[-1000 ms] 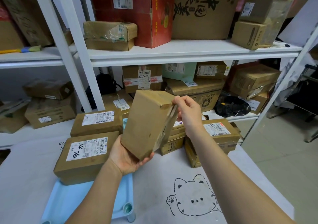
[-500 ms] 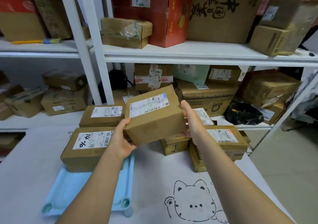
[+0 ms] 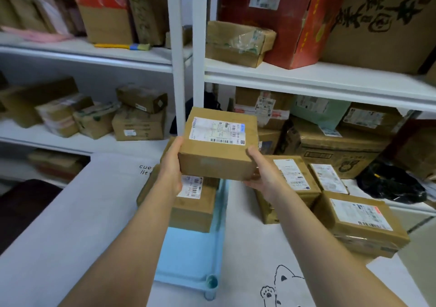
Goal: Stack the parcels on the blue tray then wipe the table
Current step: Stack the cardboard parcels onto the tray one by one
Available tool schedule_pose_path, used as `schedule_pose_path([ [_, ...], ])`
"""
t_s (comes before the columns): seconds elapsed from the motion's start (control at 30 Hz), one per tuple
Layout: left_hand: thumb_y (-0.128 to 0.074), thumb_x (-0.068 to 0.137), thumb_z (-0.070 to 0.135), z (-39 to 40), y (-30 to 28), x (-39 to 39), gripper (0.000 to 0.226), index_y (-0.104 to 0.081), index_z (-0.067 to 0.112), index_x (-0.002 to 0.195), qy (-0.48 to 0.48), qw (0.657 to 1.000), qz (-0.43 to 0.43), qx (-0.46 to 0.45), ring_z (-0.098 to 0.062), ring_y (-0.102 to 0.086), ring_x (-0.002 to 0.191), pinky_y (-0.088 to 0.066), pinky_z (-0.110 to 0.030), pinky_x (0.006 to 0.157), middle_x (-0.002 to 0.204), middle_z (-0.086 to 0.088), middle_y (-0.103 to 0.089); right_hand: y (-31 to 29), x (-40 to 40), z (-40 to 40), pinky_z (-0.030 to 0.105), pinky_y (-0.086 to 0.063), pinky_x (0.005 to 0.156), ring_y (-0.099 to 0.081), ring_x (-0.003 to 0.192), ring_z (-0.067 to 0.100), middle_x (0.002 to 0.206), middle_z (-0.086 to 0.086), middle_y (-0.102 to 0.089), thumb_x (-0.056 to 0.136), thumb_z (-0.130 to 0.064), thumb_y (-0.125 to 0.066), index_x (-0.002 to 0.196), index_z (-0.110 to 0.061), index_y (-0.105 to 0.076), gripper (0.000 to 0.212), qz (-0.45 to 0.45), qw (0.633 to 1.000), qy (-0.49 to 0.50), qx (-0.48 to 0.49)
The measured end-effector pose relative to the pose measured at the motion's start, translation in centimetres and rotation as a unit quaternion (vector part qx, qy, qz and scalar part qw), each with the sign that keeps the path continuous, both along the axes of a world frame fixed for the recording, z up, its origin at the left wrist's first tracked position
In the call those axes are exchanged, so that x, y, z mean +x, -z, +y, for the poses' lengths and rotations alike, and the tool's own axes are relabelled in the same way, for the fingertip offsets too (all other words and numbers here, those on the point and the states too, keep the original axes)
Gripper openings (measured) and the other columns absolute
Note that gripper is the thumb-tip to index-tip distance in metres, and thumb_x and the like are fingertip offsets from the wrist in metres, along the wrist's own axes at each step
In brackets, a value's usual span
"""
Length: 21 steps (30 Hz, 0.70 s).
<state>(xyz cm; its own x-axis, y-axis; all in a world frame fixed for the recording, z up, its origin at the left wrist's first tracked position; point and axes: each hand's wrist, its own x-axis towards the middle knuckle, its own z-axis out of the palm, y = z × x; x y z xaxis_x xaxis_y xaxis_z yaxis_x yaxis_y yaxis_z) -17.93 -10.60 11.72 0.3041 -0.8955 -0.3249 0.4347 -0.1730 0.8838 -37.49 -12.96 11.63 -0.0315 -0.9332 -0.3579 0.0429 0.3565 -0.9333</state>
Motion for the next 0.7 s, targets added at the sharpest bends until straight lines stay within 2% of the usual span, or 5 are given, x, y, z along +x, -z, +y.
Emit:
schedule_pose_path([
  [0.1, -0.048, 0.092, 0.052, -0.8, 0.0, 2.9, 0.027, -0.059, 0.027, 0.089, 0.006, 0.999, -0.029, 0.014, -0.009, -0.058, 0.079, -0.047, -0.018, 0.051, 0.085, 0.006, -0.063, 0.0, 3.5, -1.5, 0.042, -0.053, 0.091, -0.056, 0.111, 0.022, 0.121, 0.005, -0.058, 0.084, -0.051, -0.063, 0.113, -0.020, -0.051, 0.044, -0.009, 1.000, -0.007, 0.005],
  [0.17, -0.048, 0.092, 0.053, -1.6, 0.1, 4.6, 0.029, -0.052, 0.025, 0.097, 0.015, 0.998, -0.047, 0.028, -0.009, -0.054, 0.083, -0.045, -0.015, 0.069, 0.086, 0.008, -0.056, 0.2, 5.5, -2.4, 0.043, -0.052, 0.094, -0.054, 0.115, 0.024, 0.125, 0.005, -0.056, 0.086, -0.052, -0.060, 0.114, -0.021, -0.051, 0.043, -0.014, 1.000, -0.016, 0.012],
  [0.27, -0.051, 0.085, 0.062, -3.2, 0.9, 7.1, 0.036, -0.054, 0.030, 0.101, 0.035, 0.997, -0.054, 0.050, -0.018, -0.057, 0.104, -0.039, -0.035, 0.102, 0.103, 0.002, -0.063, 0.2, 8.1, -3.7, 0.045, -0.050, 0.096, -0.049, 0.122, 0.028, 0.132, 0.006, -0.050, 0.087, -0.055, -0.056, 0.128, -0.018, -0.046, 0.056, -0.021, 0.999, -0.011, 0.032],
  [0.47, -0.045, 0.055, 0.083, -5.9, 2.9, 9.5, 0.086, -0.042, 0.043, 0.130, 0.057, 0.991, -0.100, 0.064, -0.028, -0.049, 0.122, -0.040, -0.054, 0.102, 0.134, 0.001, -0.052, 0.4, 10.8, -5.8, 0.043, -0.040, 0.105, -0.044, 0.127, 0.028, 0.139, 0.005, -0.046, 0.090, -0.057, -0.048, 0.133, -0.018, -0.045, 0.059, 0.040, 0.998, 0.001, 0.048],
  [0.7, -0.037, 0.050, 0.090, -7.3, 5.2, 10.8, 0.100, -0.036, 0.040, 0.136, 0.072, 0.985, -0.121, 0.101, -0.030, -0.050, 0.120, -0.041, -0.054, 0.101, 0.133, -0.002, -0.052, 1.0, 12.5, -6.9, 0.038, -0.029, 0.104, -0.039, 0.131, 0.025, 0.143, 0.005, -0.044, 0.095, -0.054, -0.039, 0.139, -0.017, -0.044, 0.058, 0.097, 0.994, 0.010, 0.053],
])
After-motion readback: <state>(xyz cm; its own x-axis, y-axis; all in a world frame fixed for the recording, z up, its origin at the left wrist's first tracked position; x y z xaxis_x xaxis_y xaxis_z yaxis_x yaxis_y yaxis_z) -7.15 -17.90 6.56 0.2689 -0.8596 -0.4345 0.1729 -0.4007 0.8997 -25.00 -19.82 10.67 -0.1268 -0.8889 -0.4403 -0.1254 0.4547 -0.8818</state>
